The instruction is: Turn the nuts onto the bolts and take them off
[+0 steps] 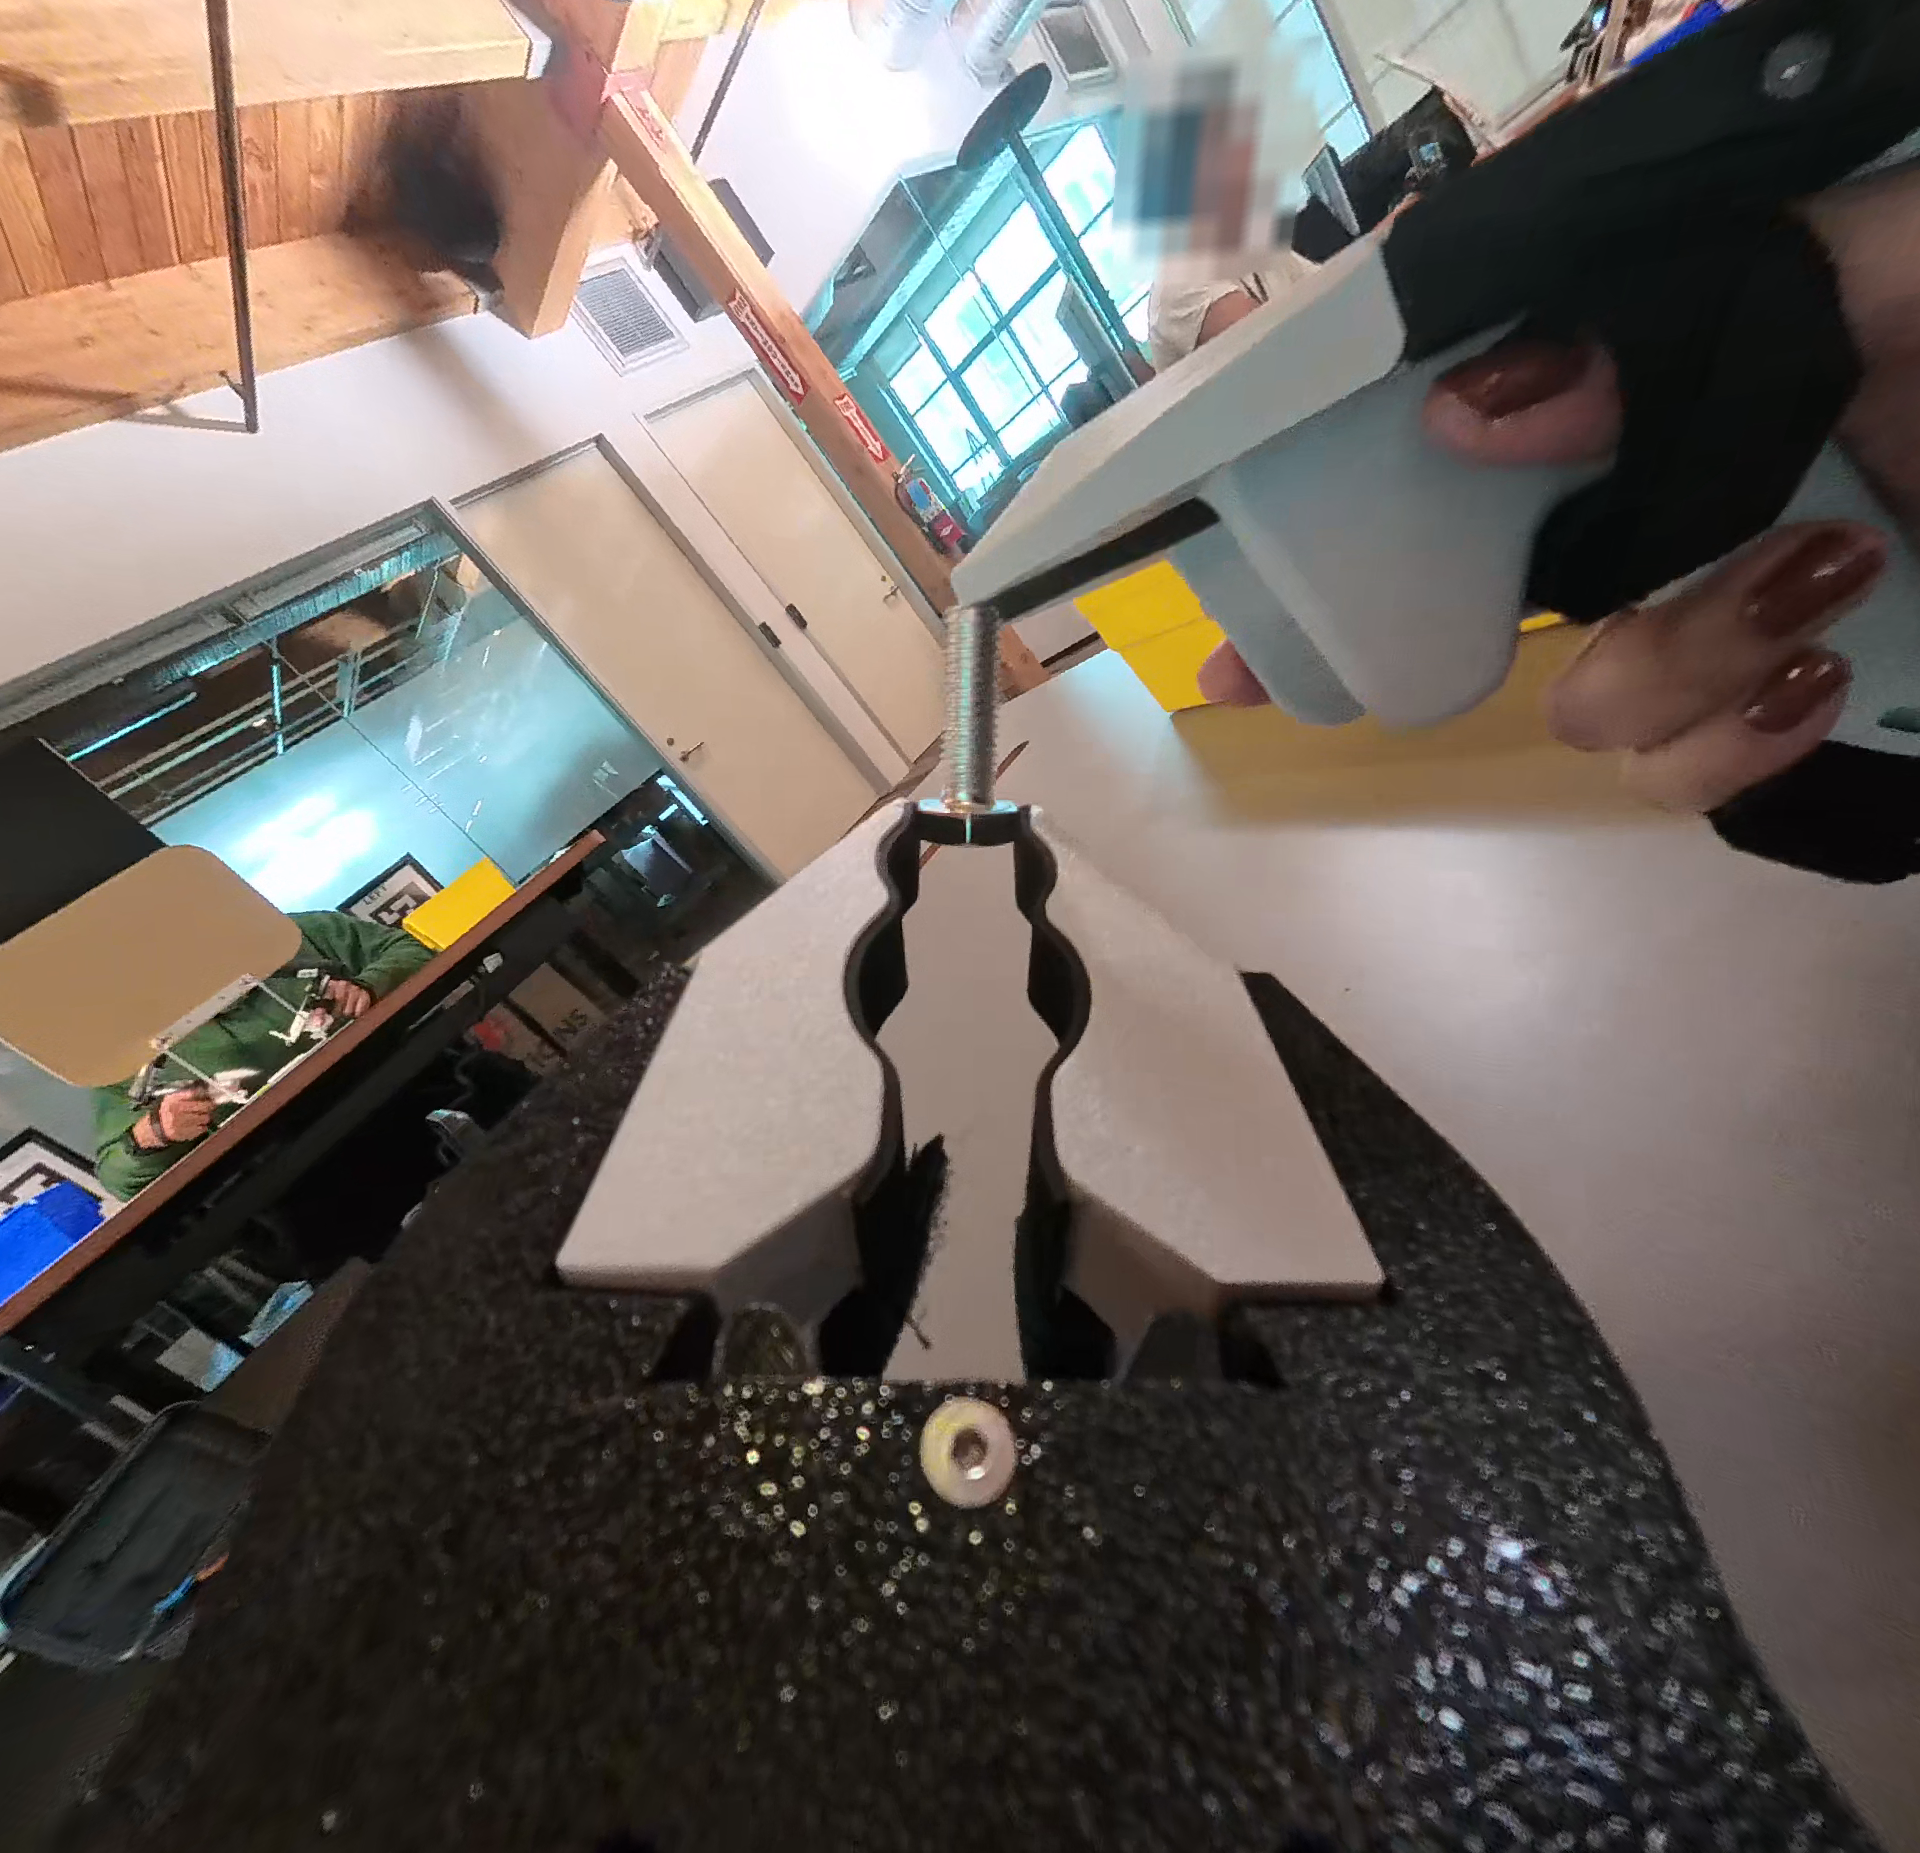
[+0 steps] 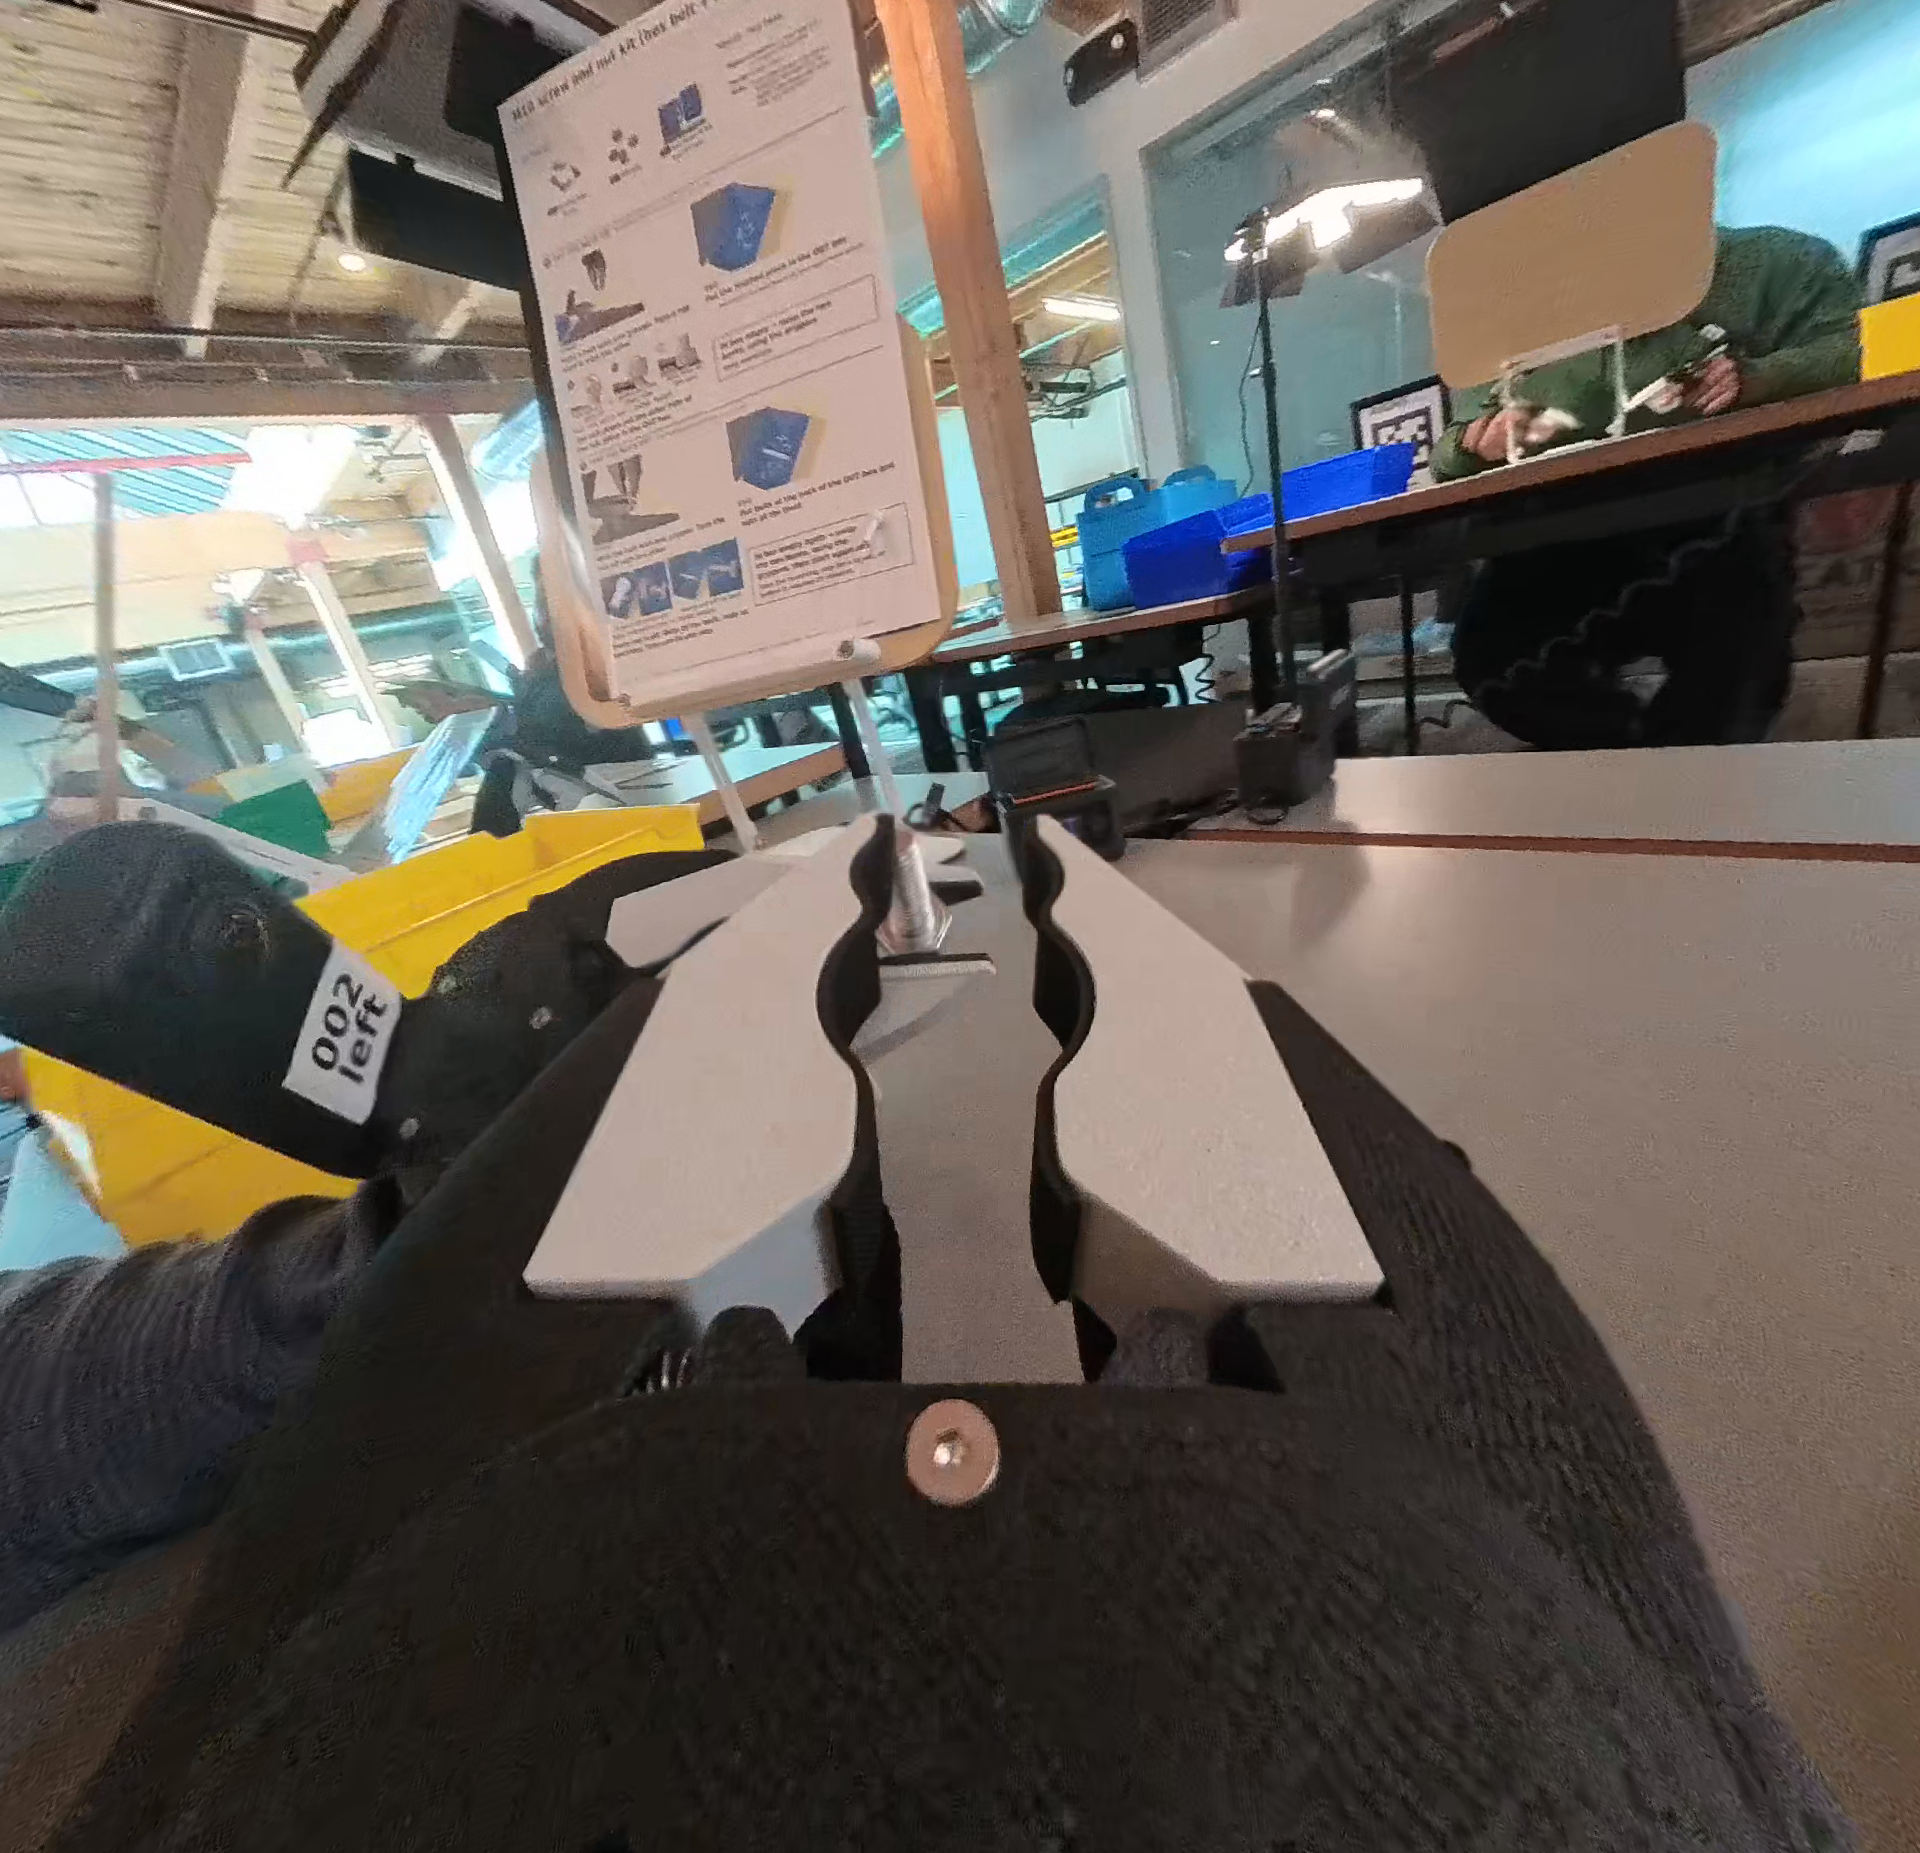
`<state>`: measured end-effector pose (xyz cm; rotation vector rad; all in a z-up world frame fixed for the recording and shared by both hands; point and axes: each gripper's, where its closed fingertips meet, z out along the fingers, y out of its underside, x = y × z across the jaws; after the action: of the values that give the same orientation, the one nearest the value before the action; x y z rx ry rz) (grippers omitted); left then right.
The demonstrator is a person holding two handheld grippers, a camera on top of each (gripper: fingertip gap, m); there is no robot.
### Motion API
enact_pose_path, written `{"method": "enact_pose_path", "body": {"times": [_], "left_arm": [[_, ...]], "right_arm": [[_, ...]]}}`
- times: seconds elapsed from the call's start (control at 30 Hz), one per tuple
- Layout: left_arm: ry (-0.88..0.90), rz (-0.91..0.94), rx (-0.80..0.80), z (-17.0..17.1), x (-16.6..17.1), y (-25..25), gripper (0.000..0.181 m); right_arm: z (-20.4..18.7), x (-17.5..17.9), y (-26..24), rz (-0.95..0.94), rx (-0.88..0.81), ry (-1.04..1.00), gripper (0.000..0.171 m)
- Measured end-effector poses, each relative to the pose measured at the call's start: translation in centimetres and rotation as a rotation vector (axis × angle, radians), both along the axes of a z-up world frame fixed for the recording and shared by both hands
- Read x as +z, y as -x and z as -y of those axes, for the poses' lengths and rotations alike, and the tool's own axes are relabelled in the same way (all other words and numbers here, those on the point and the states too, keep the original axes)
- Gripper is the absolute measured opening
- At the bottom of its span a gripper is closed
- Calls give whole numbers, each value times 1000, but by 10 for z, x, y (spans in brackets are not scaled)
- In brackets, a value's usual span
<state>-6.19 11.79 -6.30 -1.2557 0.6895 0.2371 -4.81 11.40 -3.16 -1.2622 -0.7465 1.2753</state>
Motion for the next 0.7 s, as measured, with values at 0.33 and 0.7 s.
{"method": "enact_pose_path", "body": {"times": [0.33,0.7], "left_arm": [[14,-17,20,-3,-3,2,16],[-1,-32,-5,0,-2,-4,16]], "right_arm": [[12,0,7,15,66,-76,17],[17,-4,11,97,-9,-257,8]]}}
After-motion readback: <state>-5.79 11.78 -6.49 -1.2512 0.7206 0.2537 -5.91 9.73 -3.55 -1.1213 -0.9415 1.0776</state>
